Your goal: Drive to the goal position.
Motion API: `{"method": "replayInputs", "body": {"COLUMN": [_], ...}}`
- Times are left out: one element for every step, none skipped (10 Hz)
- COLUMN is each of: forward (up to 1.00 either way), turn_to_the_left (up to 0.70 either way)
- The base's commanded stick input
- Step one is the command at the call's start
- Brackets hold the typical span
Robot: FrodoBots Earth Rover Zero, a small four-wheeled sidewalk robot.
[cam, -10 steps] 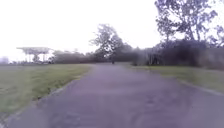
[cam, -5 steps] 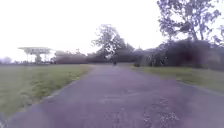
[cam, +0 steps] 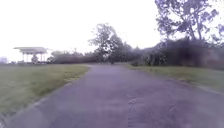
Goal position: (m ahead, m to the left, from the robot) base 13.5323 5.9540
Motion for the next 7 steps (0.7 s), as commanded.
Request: {"method": "replayInputs", "body": {"forward": [0.7,0.7,0.7,0.7,0.7,0.7,0.7], "turn_to_the_left": [0.0,0.0,0.0,0.0,0.0,0.0,0.0]}}
